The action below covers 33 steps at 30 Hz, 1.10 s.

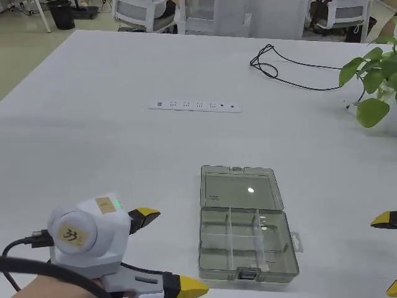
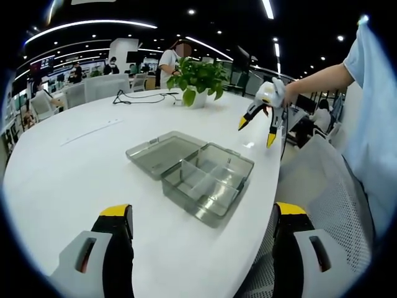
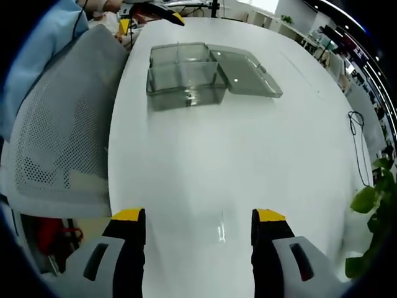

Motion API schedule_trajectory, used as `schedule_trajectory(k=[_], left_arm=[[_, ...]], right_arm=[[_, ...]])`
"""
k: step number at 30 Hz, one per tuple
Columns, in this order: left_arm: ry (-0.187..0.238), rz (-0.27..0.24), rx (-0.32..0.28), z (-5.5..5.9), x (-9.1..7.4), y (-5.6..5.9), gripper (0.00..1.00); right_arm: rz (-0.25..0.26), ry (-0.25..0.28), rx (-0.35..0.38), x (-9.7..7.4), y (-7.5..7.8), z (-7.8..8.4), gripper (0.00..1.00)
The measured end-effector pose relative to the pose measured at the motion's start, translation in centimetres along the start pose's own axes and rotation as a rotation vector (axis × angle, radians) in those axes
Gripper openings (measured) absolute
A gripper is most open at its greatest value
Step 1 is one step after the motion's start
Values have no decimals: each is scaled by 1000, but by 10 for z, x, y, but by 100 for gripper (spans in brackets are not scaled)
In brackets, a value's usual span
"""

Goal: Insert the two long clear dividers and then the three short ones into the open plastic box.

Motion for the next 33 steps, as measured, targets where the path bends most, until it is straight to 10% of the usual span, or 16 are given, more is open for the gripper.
schedule_trajectory(k=[15,33], left_arm=[[11,-16,-24,4,0,3,95],[30,-30,-29,1,-1,0,94]], right_arm=[[-57,-133,-34,18,8,18,41],[-59,-149,-8,22,8,20,33]])
Point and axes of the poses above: the centre of the closed fingertips' face, and the gripper's own axes: x roughly forward along the fingers, y roughly to its right, z roughly out of its underside, the point moved 10 cm from there along -x, roughly backward along the fingers, and after that the axes turned 2 degrees about y, right-handed, at the moved point
